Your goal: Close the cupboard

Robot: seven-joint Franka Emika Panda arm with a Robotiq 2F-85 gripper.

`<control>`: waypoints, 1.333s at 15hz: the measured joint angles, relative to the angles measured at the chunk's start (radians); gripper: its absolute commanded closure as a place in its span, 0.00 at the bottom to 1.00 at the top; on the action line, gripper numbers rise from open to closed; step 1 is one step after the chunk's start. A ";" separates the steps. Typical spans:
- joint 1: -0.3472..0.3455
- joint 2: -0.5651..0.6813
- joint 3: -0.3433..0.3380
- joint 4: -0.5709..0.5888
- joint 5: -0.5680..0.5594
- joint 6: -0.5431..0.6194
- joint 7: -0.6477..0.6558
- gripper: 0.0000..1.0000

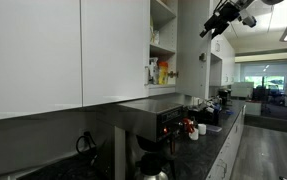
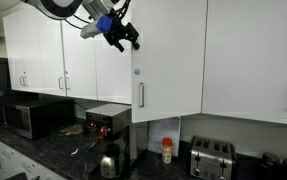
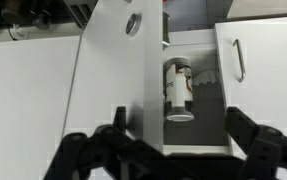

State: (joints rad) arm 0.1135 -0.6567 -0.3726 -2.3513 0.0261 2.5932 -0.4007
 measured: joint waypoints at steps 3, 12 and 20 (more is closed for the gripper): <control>0.009 0.000 0.006 -0.014 0.000 0.001 -0.010 0.00; 0.097 0.009 0.015 -0.038 0.028 0.005 -0.067 0.00; 0.223 0.086 -0.001 -0.029 0.059 0.164 -0.209 0.00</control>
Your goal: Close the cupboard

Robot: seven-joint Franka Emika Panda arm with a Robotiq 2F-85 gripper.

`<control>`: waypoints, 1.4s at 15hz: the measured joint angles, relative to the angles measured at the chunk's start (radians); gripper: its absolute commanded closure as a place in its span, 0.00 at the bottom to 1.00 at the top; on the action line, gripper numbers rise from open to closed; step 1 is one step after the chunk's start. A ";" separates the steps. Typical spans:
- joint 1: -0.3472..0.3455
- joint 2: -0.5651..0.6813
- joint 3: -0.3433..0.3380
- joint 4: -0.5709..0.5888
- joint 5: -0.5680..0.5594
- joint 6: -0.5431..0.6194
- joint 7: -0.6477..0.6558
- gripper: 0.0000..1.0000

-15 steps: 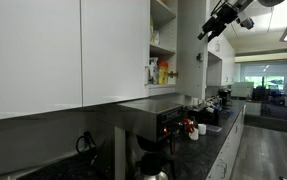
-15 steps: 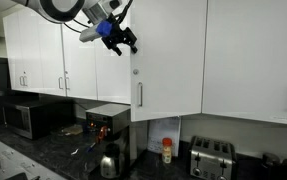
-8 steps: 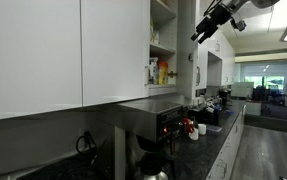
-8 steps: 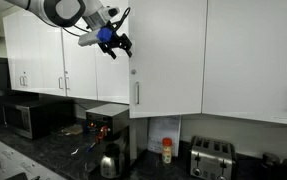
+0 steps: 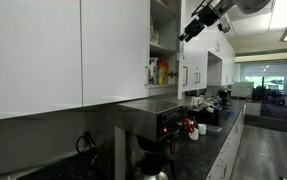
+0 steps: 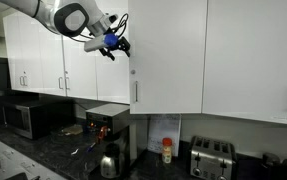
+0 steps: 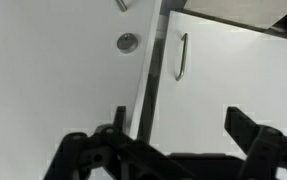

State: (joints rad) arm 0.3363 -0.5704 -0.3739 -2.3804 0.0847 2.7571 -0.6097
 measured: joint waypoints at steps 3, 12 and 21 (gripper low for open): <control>0.036 0.057 -0.020 0.022 0.000 0.078 -0.061 0.00; 0.036 0.098 -0.039 0.047 -0.001 0.065 -0.099 0.00; -0.118 -0.051 0.045 0.050 -0.001 -0.336 -0.013 0.00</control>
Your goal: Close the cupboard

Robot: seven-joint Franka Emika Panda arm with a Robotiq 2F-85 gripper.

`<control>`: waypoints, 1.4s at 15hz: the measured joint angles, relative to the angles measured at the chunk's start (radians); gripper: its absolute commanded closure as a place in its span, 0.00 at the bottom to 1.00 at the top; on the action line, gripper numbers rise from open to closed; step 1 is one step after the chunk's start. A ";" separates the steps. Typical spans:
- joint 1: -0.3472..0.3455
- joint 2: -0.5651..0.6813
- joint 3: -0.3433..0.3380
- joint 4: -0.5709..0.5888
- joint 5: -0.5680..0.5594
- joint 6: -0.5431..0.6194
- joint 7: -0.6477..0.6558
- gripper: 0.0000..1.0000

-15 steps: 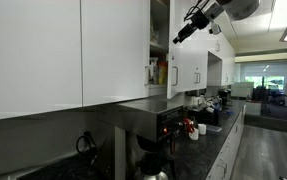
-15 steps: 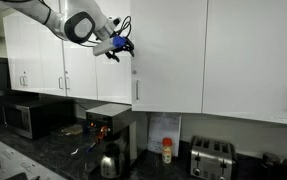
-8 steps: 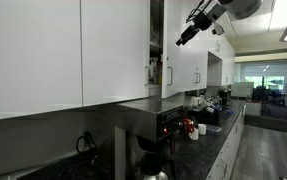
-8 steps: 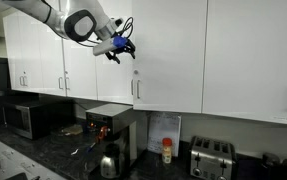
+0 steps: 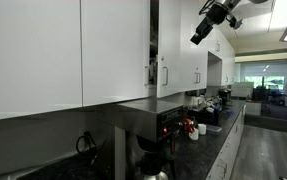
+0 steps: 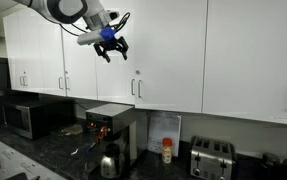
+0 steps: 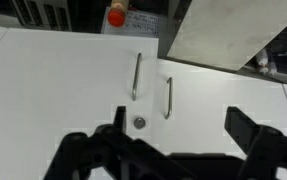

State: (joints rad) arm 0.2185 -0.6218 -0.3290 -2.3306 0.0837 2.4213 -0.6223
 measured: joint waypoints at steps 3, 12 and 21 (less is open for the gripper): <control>-0.018 -0.051 0.007 0.002 0.000 -0.138 0.012 0.00; -0.105 -0.028 0.012 -0.021 -0.038 -0.344 0.057 0.00; -0.131 0.046 0.027 -0.052 -0.042 -0.365 0.061 0.00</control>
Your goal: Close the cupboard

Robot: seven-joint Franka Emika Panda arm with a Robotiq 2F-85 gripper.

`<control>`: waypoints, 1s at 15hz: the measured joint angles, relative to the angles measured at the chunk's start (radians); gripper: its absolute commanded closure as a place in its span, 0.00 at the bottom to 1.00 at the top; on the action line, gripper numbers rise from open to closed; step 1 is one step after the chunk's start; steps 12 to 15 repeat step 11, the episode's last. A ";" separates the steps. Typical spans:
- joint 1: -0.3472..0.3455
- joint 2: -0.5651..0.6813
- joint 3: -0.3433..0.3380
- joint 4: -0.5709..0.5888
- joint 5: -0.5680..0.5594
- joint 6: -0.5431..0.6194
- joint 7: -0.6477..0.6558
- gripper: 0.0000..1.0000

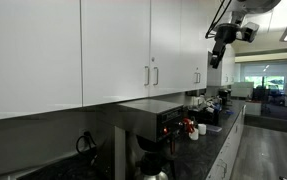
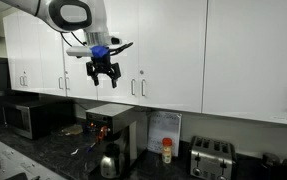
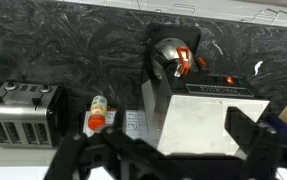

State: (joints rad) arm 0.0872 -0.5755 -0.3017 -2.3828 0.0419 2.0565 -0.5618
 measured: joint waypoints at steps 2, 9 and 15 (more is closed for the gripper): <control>-0.008 0.008 0.005 -0.002 -0.004 0.000 0.001 0.00; -0.025 0.009 0.021 -0.002 -0.018 0.000 0.015 0.00; -0.025 0.009 0.021 -0.002 -0.018 0.000 0.015 0.00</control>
